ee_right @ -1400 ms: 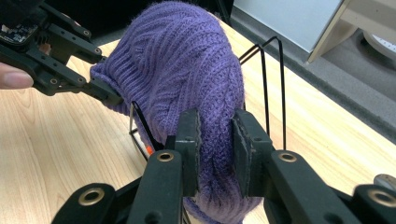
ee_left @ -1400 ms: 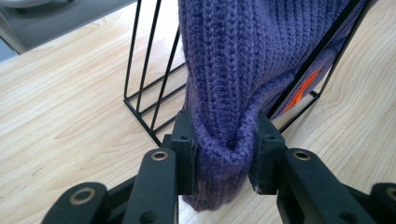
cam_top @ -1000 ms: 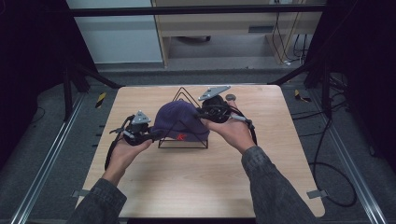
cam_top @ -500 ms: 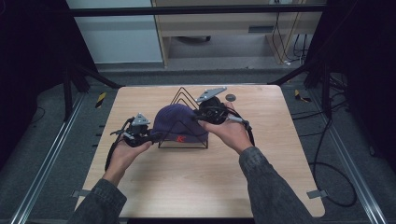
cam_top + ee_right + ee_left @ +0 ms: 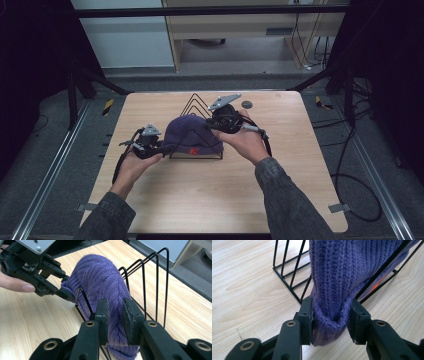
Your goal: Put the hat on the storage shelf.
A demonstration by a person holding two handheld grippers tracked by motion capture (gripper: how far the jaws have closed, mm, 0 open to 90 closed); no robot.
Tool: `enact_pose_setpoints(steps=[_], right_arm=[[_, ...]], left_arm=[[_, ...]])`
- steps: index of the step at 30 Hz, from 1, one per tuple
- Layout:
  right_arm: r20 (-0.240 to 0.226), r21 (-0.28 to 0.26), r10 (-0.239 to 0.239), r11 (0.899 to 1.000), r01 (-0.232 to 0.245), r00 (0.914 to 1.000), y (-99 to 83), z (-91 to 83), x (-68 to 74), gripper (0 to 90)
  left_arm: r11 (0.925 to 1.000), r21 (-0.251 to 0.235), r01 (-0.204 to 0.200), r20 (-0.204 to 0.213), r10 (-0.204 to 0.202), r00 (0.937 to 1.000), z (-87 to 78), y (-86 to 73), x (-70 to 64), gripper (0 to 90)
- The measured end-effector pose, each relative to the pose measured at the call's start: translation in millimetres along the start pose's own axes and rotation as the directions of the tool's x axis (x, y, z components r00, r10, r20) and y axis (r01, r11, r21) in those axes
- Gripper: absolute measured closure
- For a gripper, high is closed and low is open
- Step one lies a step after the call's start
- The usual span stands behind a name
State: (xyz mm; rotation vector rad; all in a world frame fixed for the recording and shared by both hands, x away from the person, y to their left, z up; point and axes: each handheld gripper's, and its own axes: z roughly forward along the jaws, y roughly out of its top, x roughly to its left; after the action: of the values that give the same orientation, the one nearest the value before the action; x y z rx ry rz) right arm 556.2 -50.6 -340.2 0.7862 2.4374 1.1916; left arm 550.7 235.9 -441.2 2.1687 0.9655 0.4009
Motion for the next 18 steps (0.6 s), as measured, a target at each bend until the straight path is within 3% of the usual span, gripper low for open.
enact_pose_setpoints(steps=[18], right_arm=[[-0.006, -0.002, 0.003, 1.000, -0.003, 1.0000, -0.1, -2.1, -1.4, 75.5]], left_arm=[[0.9999, -0.001, 0.015, -0.004, -0.015, 0.9999, -0.7, -5.8, 3.8, 59.9]])
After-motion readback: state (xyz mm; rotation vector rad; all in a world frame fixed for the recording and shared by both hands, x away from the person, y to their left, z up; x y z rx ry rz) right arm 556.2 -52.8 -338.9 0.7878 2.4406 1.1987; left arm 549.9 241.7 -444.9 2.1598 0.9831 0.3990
